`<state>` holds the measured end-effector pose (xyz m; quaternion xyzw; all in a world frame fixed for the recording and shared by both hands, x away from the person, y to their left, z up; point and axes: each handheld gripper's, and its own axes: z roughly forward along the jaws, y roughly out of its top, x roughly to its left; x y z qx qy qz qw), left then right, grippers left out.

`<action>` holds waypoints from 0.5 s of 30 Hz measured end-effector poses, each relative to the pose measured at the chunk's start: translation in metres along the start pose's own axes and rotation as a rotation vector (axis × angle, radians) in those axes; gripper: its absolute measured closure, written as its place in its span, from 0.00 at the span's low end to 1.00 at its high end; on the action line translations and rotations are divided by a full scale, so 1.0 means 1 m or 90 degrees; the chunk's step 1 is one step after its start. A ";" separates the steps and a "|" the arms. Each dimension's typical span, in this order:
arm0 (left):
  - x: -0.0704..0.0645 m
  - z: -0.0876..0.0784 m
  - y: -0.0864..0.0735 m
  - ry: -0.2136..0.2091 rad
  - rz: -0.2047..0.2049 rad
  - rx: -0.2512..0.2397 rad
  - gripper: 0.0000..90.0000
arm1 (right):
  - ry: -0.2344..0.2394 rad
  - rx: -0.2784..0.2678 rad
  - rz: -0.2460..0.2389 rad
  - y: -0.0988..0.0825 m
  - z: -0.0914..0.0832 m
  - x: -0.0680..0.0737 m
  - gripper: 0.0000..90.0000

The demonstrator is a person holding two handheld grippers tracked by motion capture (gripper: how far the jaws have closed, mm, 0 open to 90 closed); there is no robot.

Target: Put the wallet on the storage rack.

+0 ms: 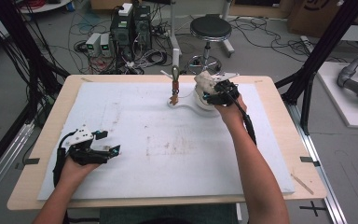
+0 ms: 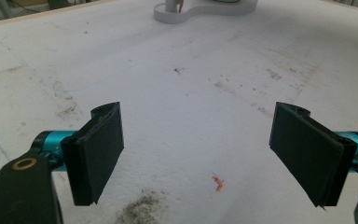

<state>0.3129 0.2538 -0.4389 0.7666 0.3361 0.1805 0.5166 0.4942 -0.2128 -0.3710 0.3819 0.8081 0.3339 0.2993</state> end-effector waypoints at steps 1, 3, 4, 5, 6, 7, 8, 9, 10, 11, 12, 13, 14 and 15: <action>0.000 0.000 0.000 0.001 -0.002 0.001 0.20 | -0.001 0.006 -0.001 -0.001 0.001 0.000 0.36; 0.000 0.000 0.000 0.001 -0.001 0.001 0.20 | -0.001 0.010 -0.003 -0.001 0.002 -0.001 0.36; 0.000 0.000 0.000 0.001 -0.002 0.001 0.20 | -0.002 0.022 0.000 -0.003 0.004 -0.001 0.36; 0.000 0.000 0.000 0.001 -0.002 0.002 0.20 | -0.002 0.025 0.004 -0.004 0.005 -0.001 0.36; 0.001 0.000 0.000 0.001 -0.001 0.003 0.20 | -0.004 0.026 0.006 -0.004 0.005 -0.001 0.36; 0.001 0.000 0.000 0.001 0.000 0.004 0.20 | -0.007 0.028 0.000 -0.005 0.006 -0.002 0.35; 0.001 0.001 0.000 0.000 -0.001 0.004 0.20 | -0.007 0.033 0.003 -0.005 0.007 -0.003 0.35; 0.001 0.001 0.000 0.000 0.000 0.004 0.20 | -0.007 0.034 0.007 -0.005 0.007 -0.003 0.35; 0.000 0.001 0.000 0.000 0.000 0.003 0.20 | -0.007 0.037 0.008 -0.006 0.007 -0.003 0.35; 0.000 0.001 0.000 0.000 0.000 0.004 0.20 | -0.007 0.040 0.007 -0.006 0.007 -0.003 0.35; 0.000 0.001 0.000 0.000 0.000 0.004 0.20 | -0.006 0.041 0.008 -0.006 0.007 -0.004 0.35; 0.000 0.001 0.000 0.000 0.000 0.004 0.20 | -0.006 0.041 0.008 -0.006 0.007 -0.004 0.35; 0.000 0.001 0.000 0.000 0.000 0.004 0.20 | -0.006 0.048 0.013 -0.007 0.007 -0.004 0.34; 0.000 0.001 0.000 0.001 -0.001 0.003 0.20 | -0.003 0.050 0.010 -0.007 0.007 -0.005 0.34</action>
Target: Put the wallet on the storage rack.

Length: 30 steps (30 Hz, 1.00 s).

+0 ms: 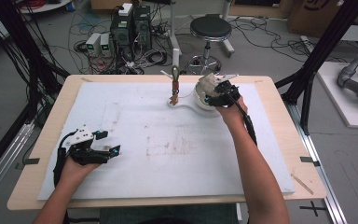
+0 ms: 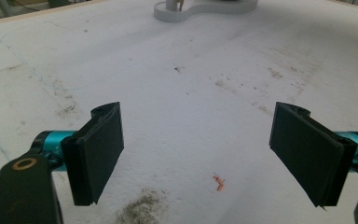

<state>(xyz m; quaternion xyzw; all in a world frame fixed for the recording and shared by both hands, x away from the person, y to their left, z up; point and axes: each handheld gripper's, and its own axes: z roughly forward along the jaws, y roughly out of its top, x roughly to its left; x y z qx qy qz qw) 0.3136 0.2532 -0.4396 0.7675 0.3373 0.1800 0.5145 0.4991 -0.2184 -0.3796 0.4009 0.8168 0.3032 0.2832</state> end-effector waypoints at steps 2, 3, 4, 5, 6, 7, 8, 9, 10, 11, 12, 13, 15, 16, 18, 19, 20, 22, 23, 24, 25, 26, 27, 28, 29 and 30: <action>0.000 0.000 0.000 0.000 0.000 0.000 0.20 | 0.002 0.000 0.010 0.000 -0.001 0.000 0.33; 0.000 0.000 0.000 0.000 0.000 0.000 0.20 | 0.002 0.000 0.010 0.000 -0.001 0.000 0.33; 0.000 0.000 0.000 0.000 0.002 0.000 0.20 | 0.000 -0.009 0.007 0.000 -0.002 -0.001 0.33; 0.000 0.000 0.000 0.000 0.002 0.001 0.20 | -0.008 -0.018 0.014 0.002 -0.006 -0.001 0.33; 0.000 0.000 0.000 0.000 0.002 0.001 0.20 | -0.008 -0.025 0.008 0.002 -0.007 -0.001 0.33; 0.000 0.000 0.001 0.000 0.003 0.001 0.20 | -0.011 -0.028 0.008 0.003 -0.008 -0.001 0.33; -0.001 0.000 0.001 0.000 0.002 -0.001 0.20 | -0.013 -0.026 0.011 0.003 -0.009 -0.001 0.33; -0.001 0.000 0.001 0.000 0.003 0.000 0.20 | -0.013 -0.027 0.011 0.003 -0.010 -0.001 0.32; -0.001 0.000 0.001 -0.001 0.004 0.000 0.20 | -0.011 -0.026 0.014 0.003 -0.010 -0.001 0.29; -0.001 0.000 0.001 -0.001 0.004 0.001 0.20 | -0.013 -0.028 0.010 0.002 -0.010 -0.002 0.28; -0.001 0.000 0.001 -0.001 0.004 0.001 0.20 | -0.016 -0.026 0.011 0.002 -0.012 -0.002 0.27; -0.001 0.000 0.001 -0.001 0.003 0.000 0.20 | -0.016 -0.030 0.012 0.002 -0.013 -0.003 0.25; -0.001 0.000 0.001 -0.002 0.003 -0.001 0.20 | -0.016 -0.032 0.017 0.002 -0.016 -0.003 0.24; -0.001 0.000 0.001 -0.002 0.003 -0.001 0.20 | -0.020 -0.037 0.009 0.002 -0.018 -0.003 0.24; -0.001 0.000 0.001 -0.001 0.002 -0.002 0.20 | -0.019 -0.041 0.010 0.003 -0.022 -0.003 0.24; -0.001 0.000 0.001 -0.002 0.002 -0.002 0.20 | -0.019 -0.042 0.010 0.003 -0.025 -0.003 0.24; -0.001 0.000 0.001 -0.002 0.003 -0.002 0.20 | -0.022 -0.046 0.010 0.003 -0.027 -0.003 0.23; -0.002 0.000 0.002 -0.003 0.004 -0.004 0.20 | -0.022 -0.054 0.011 0.001 -0.032 -0.004 0.23; -0.002 0.000 0.002 -0.003 0.005 -0.003 0.20 | -0.021 -0.056 0.013 0.000 -0.034 -0.003 0.23; -0.002 0.000 0.002 -0.004 0.007 -0.004 0.20 | -0.021 -0.059 0.012 -0.002 -0.037 -0.003 0.22; -0.002 0.000 0.002 -0.006 0.005 -0.007 0.20 | -0.020 -0.064 0.013 -0.005 -0.040 -0.002 0.22; -0.002 0.000 0.003 -0.007 0.005 -0.008 0.20 | -0.015 -0.059 0.015 -0.006 -0.042 -0.002 0.22; -0.003 0.000 0.004 -0.009 0.006 -0.010 0.20 | -0.010 -0.052 0.013 -0.007 -0.043 -0.003 0.20; -0.003 0.000 0.005 -0.012 0.008 -0.013 0.19 | -0.001 -0.043 0.018 -0.008 -0.045 -0.003 0.20; -0.004 -0.001 0.005 -0.011 0.010 -0.016 0.20 | 0.012 -0.039 0.025 -0.008 -0.047 -0.003 0.20; -0.004 -0.001 0.005 -0.011 0.010 -0.016 0.20 | 0.019 -0.042 0.027 -0.010 -0.050 -0.003 0.20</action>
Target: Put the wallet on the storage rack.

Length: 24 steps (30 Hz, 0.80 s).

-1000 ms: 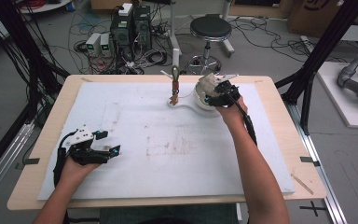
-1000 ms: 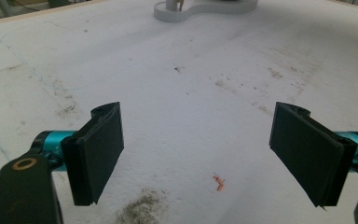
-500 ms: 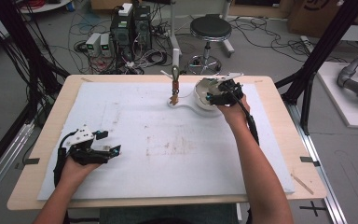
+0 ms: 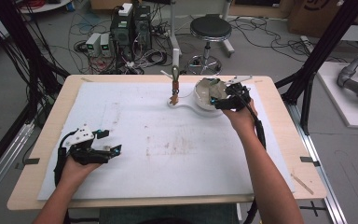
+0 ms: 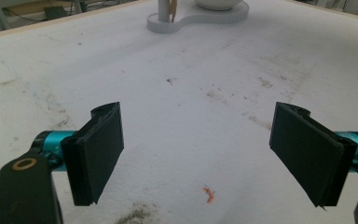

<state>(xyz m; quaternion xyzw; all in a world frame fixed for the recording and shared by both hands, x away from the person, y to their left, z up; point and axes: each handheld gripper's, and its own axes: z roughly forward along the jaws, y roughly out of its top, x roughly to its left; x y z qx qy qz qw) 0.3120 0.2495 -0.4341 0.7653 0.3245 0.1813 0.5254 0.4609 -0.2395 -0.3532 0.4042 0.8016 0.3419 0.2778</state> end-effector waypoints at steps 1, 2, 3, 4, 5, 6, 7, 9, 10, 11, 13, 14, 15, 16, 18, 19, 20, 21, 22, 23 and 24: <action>-0.001 0.000 0.001 0.000 0.005 -0.004 0.20 | 0.000 -0.020 -0.002 -0.003 -0.005 0.001 0.20; -0.001 0.000 0.002 0.000 0.005 -0.004 0.20 | -0.002 -0.031 -0.004 -0.005 -0.008 0.002 0.20; 0.000 0.000 0.001 0.000 0.006 -0.003 0.20 | 0.001 -0.034 -0.004 -0.006 -0.012 0.002 0.20; 0.000 0.000 0.001 0.001 0.004 -0.002 0.20 | 0.006 -0.037 -0.002 -0.008 -0.015 0.003 0.20; 0.000 0.000 0.001 0.001 0.004 -0.002 0.20 | 0.011 -0.032 -0.001 -0.010 -0.018 0.004 0.20; 0.001 0.000 0.001 0.001 0.003 -0.002 0.19 | 0.015 -0.031 0.006 -0.011 -0.021 0.007 0.20; 0.001 0.000 0.001 -0.001 0.000 -0.005 0.20 | 0.019 -0.044 0.004 -0.015 -0.025 0.008 0.20; 0.001 0.000 0.001 -0.004 -0.002 -0.011 0.19 | 0.023 -0.059 0.006 -0.021 -0.032 0.011 0.20; 0.000 0.000 0.002 -0.006 0.000 -0.010 0.19 | 0.028 -0.061 0.007 -0.023 -0.033 0.012 0.20; 0.000 0.001 0.002 -0.007 0.001 -0.013 0.19 | 0.032 -0.062 0.010 -0.026 -0.036 0.013 0.20; -0.002 0.003 0.003 -0.010 0.005 -0.010 0.19 | 0.044 -0.064 0.014 -0.033 -0.040 0.016 0.20; -0.003 0.005 0.003 -0.012 0.005 -0.009 0.19 | 0.049 -0.068 0.014 -0.037 -0.043 0.017 0.20; -0.003 0.005 0.003 -0.013 0.007 -0.008 0.19 | 0.053 -0.071 0.018 -0.041 -0.045 0.019 0.20; -0.003 0.005 0.003 -0.013 0.007 -0.008 0.19 | 0.053 -0.071 0.018 -0.041 -0.045 0.019 0.20; -0.005 0.007 0.003 -0.015 0.011 -0.003 0.19 | 0.063 -0.080 0.022 -0.052 -0.051 0.023 0.20; -0.005 0.007 0.003 -0.015 0.010 -0.002 0.19 | 0.064 -0.085 0.022 -0.056 -0.052 0.025 0.20; -0.005 0.007 0.003 -0.015 0.009 -0.002 0.19 | 0.067 -0.085 0.027 -0.060 -0.054 0.027 0.20; -0.005 0.007 0.003 -0.015 0.009 -0.002 0.19 | 0.067 -0.085 0.027 -0.060 -0.054 0.027 0.20; -0.004 0.007 0.003 -0.015 0.007 -0.002 0.19 | 0.072 -0.092 0.027 -0.067 -0.058 0.031 0.20; -0.004 0.007 0.003 -0.015 0.007 -0.002 0.19 | 0.074 -0.097 0.030 -0.070 -0.060 0.034 0.20; -0.005 0.006 0.003 -0.014 0.007 -0.003 0.19 | 0.076 -0.103 0.030 -0.073 -0.061 0.036 0.20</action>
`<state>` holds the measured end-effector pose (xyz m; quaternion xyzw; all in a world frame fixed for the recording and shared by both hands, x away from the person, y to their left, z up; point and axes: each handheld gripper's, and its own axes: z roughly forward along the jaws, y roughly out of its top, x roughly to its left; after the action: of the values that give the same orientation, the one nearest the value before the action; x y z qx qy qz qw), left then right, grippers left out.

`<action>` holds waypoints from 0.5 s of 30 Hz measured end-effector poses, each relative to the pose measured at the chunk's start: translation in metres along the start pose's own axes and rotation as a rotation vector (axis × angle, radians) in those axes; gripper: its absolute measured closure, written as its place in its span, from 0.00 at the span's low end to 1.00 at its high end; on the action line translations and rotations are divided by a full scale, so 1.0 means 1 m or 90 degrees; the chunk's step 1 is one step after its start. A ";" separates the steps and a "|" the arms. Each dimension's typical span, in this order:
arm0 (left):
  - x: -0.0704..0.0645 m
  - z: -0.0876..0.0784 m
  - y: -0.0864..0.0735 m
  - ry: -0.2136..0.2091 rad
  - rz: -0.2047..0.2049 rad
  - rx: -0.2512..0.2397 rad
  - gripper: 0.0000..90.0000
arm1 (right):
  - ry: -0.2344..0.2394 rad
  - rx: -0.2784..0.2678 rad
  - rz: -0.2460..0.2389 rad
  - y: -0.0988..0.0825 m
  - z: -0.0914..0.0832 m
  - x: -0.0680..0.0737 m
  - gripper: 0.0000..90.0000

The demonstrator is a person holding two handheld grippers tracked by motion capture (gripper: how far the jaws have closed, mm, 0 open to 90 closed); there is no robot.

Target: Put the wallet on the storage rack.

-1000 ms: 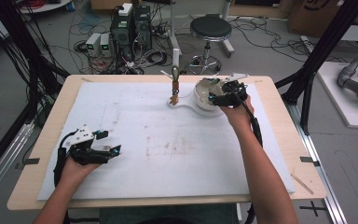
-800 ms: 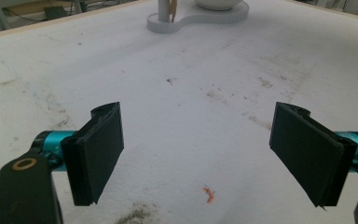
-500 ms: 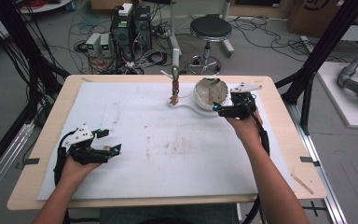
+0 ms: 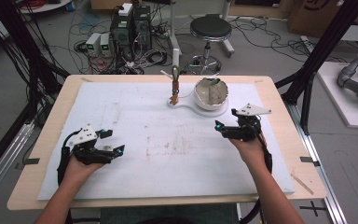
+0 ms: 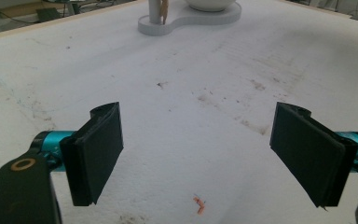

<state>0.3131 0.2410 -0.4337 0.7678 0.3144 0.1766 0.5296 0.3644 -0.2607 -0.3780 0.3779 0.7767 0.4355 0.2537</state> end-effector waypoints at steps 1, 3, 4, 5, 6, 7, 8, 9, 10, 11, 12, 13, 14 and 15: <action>0.000 0.000 0.000 0.000 0.000 -0.001 0.19 | 0.005 -0.002 -0.005 -0.003 -0.002 0.003 0.20; -0.001 0.000 0.001 0.000 0.002 -0.002 0.19 | 0.014 -0.008 -0.012 -0.008 -0.005 0.008 0.20; -0.001 0.000 0.001 0.000 0.002 -0.002 0.19 | 0.018 -0.012 -0.015 -0.009 -0.006 0.010 0.20; -0.001 0.000 0.001 0.000 0.005 -0.001 0.19 | 0.021 -0.017 -0.019 -0.011 -0.007 0.011 0.20; -0.001 0.000 0.001 0.000 0.006 -0.001 0.19 | 0.021 -0.018 -0.015 -0.012 -0.008 0.013 0.20; -0.001 0.000 0.001 0.000 0.007 0.002 0.19 | 0.021 -0.020 -0.015 -0.016 -0.008 0.014 0.20; -0.001 0.000 0.001 0.000 0.007 0.002 0.19 | 0.023 -0.021 -0.017 -0.018 -0.008 0.014 0.20; -0.001 0.000 0.001 0.000 0.007 0.002 0.19 | 0.023 -0.021 -0.017 -0.018 -0.008 0.014 0.20; 0.000 0.000 0.002 0.003 0.008 0.000 0.19 | 0.019 -0.016 -0.012 -0.023 -0.007 0.013 0.20; 0.000 0.000 0.002 0.005 0.007 -0.001 0.19 | 0.021 -0.014 -0.004 -0.027 -0.007 0.013 0.20; 0.000 0.001 0.002 0.007 0.005 -0.004 0.19 | 0.019 -0.017 0.002 -0.029 -0.008 0.012 0.20; 0.000 0.001 0.002 0.007 0.002 -0.003 0.19 | 0.017 -0.015 0.006 -0.032 -0.008 0.011 0.20; 0.000 0.002 0.002 0.007 0.002 -0.001 0.19 | 0.015 -0.016 0.006 -0.034 -0.009 0.009 0.20; -0.001 0.003 0.002 0.007 0.000 0.001 0.19 | 0.014 -0.015 0.010 -0.035 -0.010 0.008 0.20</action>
<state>0.3144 0.2378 -0.4332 0.7675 0.3173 0.1808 0.5269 0.3394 -0.2712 -0.4040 0.3764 0.7710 0.4510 0.2459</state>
